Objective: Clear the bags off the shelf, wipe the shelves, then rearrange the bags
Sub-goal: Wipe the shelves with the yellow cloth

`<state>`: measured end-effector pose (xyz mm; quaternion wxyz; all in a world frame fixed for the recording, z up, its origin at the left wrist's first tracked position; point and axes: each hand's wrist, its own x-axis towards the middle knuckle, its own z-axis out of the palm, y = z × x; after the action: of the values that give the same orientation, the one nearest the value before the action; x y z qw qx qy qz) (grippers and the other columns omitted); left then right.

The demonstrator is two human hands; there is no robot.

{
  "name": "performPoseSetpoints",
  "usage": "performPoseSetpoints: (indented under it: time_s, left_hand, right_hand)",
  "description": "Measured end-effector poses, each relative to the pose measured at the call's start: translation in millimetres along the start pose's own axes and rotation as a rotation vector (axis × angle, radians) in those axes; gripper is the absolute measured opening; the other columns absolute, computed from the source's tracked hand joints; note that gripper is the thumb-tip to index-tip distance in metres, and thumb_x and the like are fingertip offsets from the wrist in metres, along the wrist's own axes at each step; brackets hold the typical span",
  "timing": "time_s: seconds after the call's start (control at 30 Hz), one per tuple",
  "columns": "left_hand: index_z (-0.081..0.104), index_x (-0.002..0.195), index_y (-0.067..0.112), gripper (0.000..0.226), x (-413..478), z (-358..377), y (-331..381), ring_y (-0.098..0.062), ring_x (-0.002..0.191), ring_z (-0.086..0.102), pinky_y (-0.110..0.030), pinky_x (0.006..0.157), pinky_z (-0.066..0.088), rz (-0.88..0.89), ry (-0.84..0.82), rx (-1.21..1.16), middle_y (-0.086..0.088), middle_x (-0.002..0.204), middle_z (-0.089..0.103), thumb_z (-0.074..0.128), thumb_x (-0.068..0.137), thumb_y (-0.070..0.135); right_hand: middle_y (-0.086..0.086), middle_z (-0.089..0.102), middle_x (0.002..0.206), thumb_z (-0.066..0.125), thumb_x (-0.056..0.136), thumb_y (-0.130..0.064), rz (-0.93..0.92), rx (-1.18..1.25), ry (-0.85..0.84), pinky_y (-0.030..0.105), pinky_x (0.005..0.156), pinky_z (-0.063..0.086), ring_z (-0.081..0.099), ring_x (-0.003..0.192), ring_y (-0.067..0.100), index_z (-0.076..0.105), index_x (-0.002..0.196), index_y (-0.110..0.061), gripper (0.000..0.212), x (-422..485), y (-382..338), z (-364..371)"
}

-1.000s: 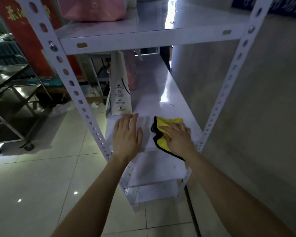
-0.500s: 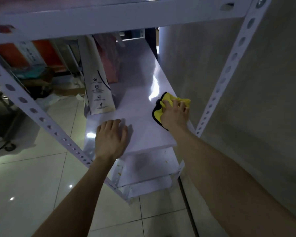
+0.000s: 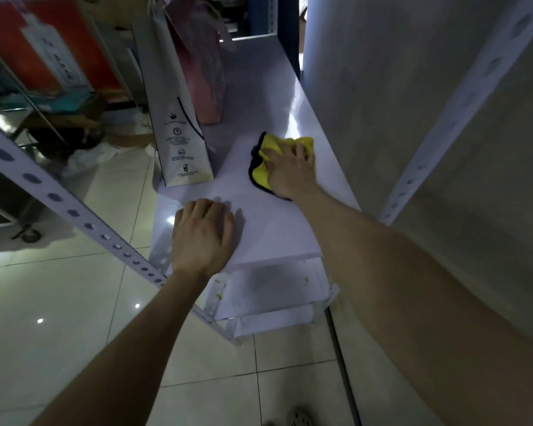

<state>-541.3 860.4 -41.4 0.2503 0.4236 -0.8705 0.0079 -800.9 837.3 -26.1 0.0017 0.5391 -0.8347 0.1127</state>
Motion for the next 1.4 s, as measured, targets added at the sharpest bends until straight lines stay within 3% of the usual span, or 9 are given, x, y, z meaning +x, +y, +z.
performPoseSetpoints:
  time_s: [0.27,0.47,0.6,0.77,1.0,1.4]
  left_hand:
    - [0.074,0.112,0.011,0.046,0.6,-12.5,9.5,-0.037,0.1,0.059,-0.048,0.088,0.046,-0.015,-0.061,-0.002,-0.013,0.106,0.068,0.038,0.111,0.04]
    - [0.073,0.117,0.009,0.039,0.0,-13.2,7.4,-0.036,0.106,0.059,-0.048,0.094,0.045,-0.01,-0.094,0.008,-0.014,0.114,0.069,0.043,0.113,0.033]
    - [0.073,0.114,0.011,0.038,-0.3,-12.8,6.6,-0.034,0.103,0.058,-0.046,0.092,0.044,0.007,-0.078,0.004,-0.012,0.11,0.068,0.042,0.112,0.033]
    - [0.074,0.109,0.01,0.041,0.0,-10.2,6.2,-0.036,0.098,0.059,-0.048,0.088,0.044,0.01,-0.043,0.019,-0.013,0.106,0.069,0.04,0.112,0.034]
    - [0.075,0.109,0.012,0.045,-0.4,-11.8,8.7,-0.034,0.096,0.06,-0.048,0.089,0.044,0.017,-0.022,0.031,-0.012,0.105,0.071,0.038,0.111,0.037]
    - [0.074,0.118,0.013,0.043,0.7,-9.2,7.8,-0.03,0.1,0.057,-0.045,0.091,0.043,-0.002,-0.071,0.045,-0.01,0.111,0.069,0.038,0.112,0.037]
  right_hand:
    - [-0.007,0.044,0.16,0.043,0.107,-0.043,-0.113,0.059,0.045,0.047,0.106,0.029,0.039,0.139,0.031,0.052,0.149,-0.048,0.043,-126.4,-0.9,-4.8]
    - [-0.008,0.049,0.158,0.049,0.107,-0.039,0.002,0.08,0.113,0.045,0.102,0.03,0.04,0.139,0.03,0.058,0.144,-0.047,0.039,-157.0,30.1,-7.3]
    - [-0.006,0.046,0.158,0.044,0.109,-0.042,0.1,0.001,0.099,0.049,0.108,0.034,0.04,0.138,0.033,0.053,0.148,-0.046,0.041,-126.0,42.4,-10.5]
    - [0.0,0.037,0.164,0.035,0.109,-0.041,0.224,-0.017,0.045,0.056,0.117,0.024,0.031,0.144,0.038,0.045,0.153,-0.041,0.044,-35.3,52.3,-6.6]
    - [0.006,0.031,0.169,0.029,0.109,-0.042,0.158,-0.062,-0.032,0.059,0.119,0.02,0.027,0.149,0.04,0.038,0.157,-0.045,0.049,50.7,45.0,1.9]
    - [-0.002,0.052,0.154,0.043,0.108,-0.043,0.061,-0.036,0.176,0.053,0.108,0.033,0.046,0.136,0.034,0.059,0.143,-0.042,0.038,-144.1,40.7,-1.6]
